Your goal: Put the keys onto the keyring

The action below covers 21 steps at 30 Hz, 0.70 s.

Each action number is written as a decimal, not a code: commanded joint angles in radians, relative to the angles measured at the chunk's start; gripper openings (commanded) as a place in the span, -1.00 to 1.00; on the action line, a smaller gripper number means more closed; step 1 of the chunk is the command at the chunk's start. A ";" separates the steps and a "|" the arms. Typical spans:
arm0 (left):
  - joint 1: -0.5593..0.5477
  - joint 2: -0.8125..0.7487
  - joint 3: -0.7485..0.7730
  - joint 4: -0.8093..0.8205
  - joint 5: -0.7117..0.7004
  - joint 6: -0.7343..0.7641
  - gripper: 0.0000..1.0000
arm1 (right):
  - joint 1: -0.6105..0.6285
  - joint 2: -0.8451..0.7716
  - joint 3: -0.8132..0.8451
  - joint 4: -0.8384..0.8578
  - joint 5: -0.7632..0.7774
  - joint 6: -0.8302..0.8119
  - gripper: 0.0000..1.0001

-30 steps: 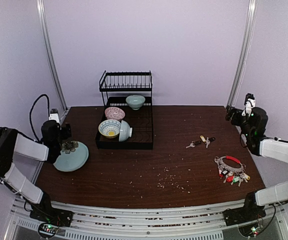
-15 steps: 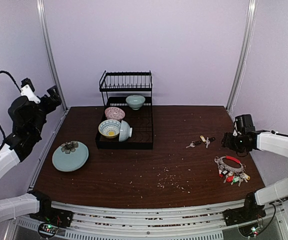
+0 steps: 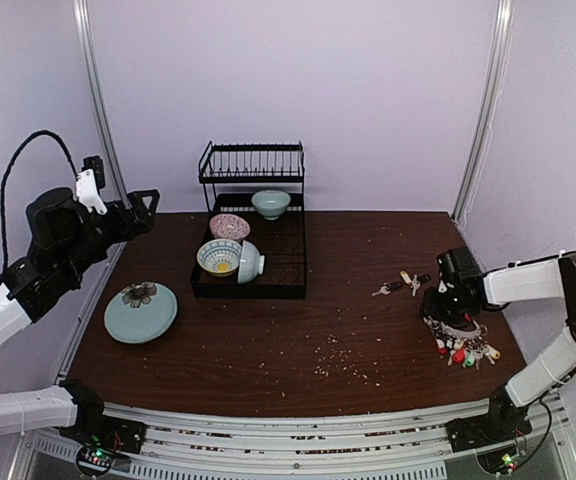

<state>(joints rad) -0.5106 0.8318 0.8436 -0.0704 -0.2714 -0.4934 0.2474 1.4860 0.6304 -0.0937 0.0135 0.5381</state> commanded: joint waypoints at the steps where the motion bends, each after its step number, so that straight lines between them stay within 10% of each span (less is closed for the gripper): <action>1: -0.003 -0.041 0.023 0.001 0.001 -0.002 0.96 | 0.136 0.119 0.031 -0.025 -0.096 0.044 -0.02; 21: -0.003 -0.058 0.026 -0.015 -0.014 0.045 0.96 | 0.991 0.503 0.624 -0.342 -0.298 -0.121 -0.13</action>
<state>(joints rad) -0.5106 0.7715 0.8436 -0.1040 -0.2810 -0.4767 1.1812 1.9156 1.1667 -0.2092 -0.2249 0.5098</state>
